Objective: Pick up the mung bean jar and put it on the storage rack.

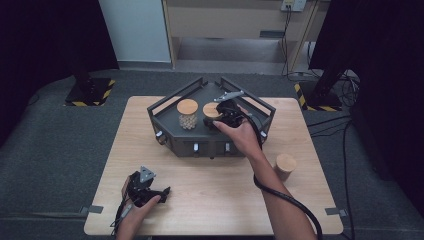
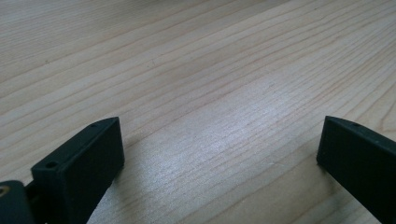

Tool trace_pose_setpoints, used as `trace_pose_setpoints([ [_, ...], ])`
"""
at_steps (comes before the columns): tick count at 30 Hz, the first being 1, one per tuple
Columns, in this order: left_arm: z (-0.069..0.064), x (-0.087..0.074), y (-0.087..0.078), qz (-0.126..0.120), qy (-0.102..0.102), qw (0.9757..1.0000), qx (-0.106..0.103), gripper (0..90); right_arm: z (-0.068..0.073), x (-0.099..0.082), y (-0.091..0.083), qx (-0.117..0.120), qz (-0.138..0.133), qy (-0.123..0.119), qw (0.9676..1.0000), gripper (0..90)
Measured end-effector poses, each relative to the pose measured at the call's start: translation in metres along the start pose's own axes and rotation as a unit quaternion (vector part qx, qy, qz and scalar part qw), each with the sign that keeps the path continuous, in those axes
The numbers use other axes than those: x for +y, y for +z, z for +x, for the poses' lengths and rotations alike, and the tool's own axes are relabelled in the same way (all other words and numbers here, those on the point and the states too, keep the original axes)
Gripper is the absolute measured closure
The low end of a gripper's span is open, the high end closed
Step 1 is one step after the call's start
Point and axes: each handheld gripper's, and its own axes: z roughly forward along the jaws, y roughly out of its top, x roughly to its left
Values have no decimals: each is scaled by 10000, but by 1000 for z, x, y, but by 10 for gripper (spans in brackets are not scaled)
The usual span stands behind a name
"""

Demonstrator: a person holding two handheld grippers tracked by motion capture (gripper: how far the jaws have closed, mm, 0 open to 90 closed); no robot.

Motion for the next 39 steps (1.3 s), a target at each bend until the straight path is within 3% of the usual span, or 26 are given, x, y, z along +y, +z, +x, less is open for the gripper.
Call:
trace_pose_setpoints([
  [26,0,0,0,1,0,10000,2,0,4,-4,1,-66,-80,-86,9999,254],
  [32,0,0,0,1,0,10000,1,0,3,-5,-2,-19,-120,-20,9999,146],
  [39,0,0,0,2,2,10000,2,0,8,-6,-13,-25,-97,-202,9997,68],
])
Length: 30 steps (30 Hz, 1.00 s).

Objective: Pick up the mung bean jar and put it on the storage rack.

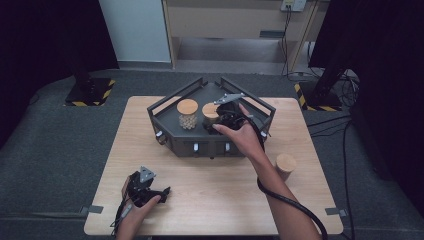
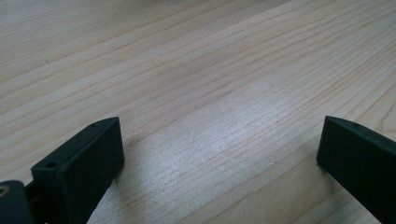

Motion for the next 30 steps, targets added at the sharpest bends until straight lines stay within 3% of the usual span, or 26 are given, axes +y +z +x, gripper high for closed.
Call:
trace_pose_setpoints([
  [15,0,0,0,0,-6,10000,7,0,-2,-4,-35,30,-35,-73,10000,48],
  [30,-1,0,0,-1,-28,10000,27,0,-3,-8,-46,71,-40,-135,9999,58],
])
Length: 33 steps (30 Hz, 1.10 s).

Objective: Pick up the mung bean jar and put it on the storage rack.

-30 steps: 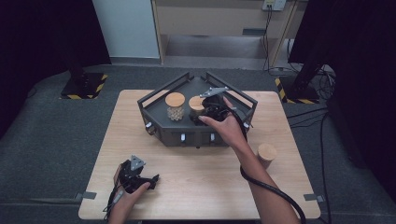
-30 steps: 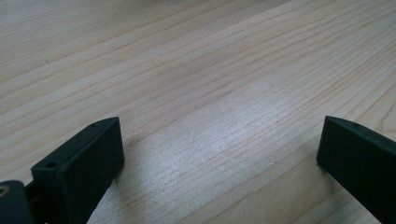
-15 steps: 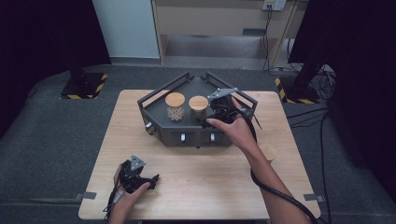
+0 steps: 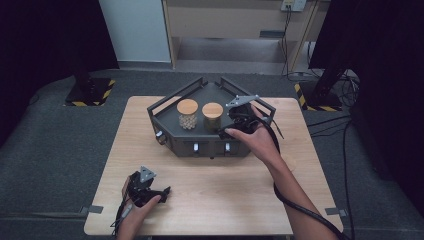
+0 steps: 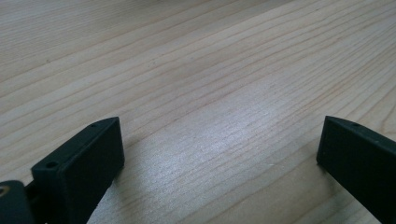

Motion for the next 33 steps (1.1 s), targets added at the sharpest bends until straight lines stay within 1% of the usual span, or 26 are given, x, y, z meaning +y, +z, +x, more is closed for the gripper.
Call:
trace_pose_setpoints([
  [6,0,0,0,0,1,10000,1,0,0,-1,-4,26,11,-3,10000,58],
  [12,0,0,0,7,20,10000,0,0,-4,-5,-9,23,1,3,10000,58],
  [27,0,0,0,7,21,10000,0,0,-14,-20,-24,-25,-10,87,10000,58],
  [33,0,0,0,6,19,10000,0,0,-18,-29,-31,-63,-36,136,9999,58],
])
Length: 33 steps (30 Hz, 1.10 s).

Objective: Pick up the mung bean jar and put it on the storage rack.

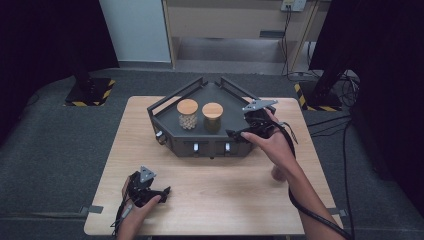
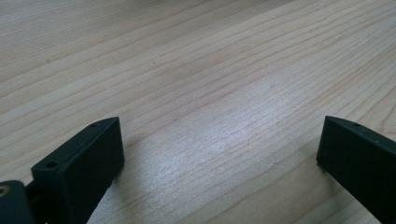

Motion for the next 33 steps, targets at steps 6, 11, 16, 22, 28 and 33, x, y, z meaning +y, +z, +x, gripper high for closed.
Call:
trace_pose_setpoints([
  [6,0,0,0,0,2,10000,1,0,-5,-11,-6,-22,-30,100,9999,58],
  [11,0,0,0,0,2,10000,4,0,-8,-19,-12,-48,-51,148,9999,58],
  [16,0,0,0,1,0,10000,3,0,-10,-28,-18,-92,-73,189,9998,58],
  [22,0,0,0,0,0,10000,6,0,-12,-38,-27,-146,-92,259,9995,58],
  [28,0,0,0,1,0,10000,7,0,-14,-46,-35,-200,-99,290,9993,58],
  [33,0,0,0,-1,-3,10000,7,0,-14,-52,-42,-249,-140,325,9991,58],
])
